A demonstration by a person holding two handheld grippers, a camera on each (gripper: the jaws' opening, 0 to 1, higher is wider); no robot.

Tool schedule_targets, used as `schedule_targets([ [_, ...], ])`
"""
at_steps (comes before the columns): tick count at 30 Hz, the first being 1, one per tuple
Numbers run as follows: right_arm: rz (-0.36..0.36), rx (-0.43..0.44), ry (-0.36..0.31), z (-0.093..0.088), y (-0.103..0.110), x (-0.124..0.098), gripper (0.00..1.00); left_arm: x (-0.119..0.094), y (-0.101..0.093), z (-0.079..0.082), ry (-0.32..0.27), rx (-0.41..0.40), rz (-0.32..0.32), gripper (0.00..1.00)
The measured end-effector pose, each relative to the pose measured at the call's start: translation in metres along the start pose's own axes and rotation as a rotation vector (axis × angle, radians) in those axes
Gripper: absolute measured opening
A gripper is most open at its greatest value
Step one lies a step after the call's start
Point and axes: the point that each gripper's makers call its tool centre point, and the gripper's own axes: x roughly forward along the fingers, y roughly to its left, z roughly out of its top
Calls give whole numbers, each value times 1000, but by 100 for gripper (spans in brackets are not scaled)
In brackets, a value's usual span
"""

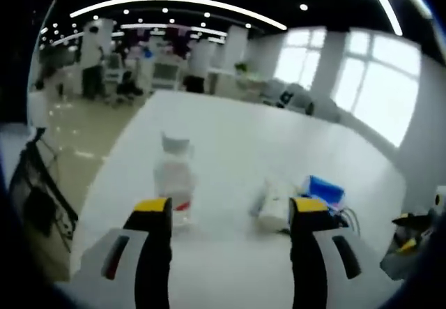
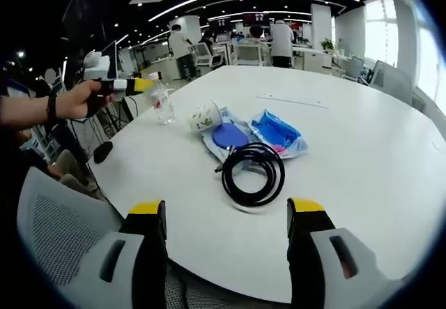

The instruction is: Arrange the tabletop items into an orderly group along one side of the table until the central work area is clear of visible clutter.

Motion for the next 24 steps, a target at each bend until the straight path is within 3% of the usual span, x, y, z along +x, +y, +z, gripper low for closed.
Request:
schedule_targets([
  [8, 18, -5, 3, -1, 5, 1, 70, -28, -44, -43, 38, 41, -66, 63],
  [24, 89, 1, 33, -6, 20, 8, 66, -51, -56, -75, 65, -3, -47, 59],
])
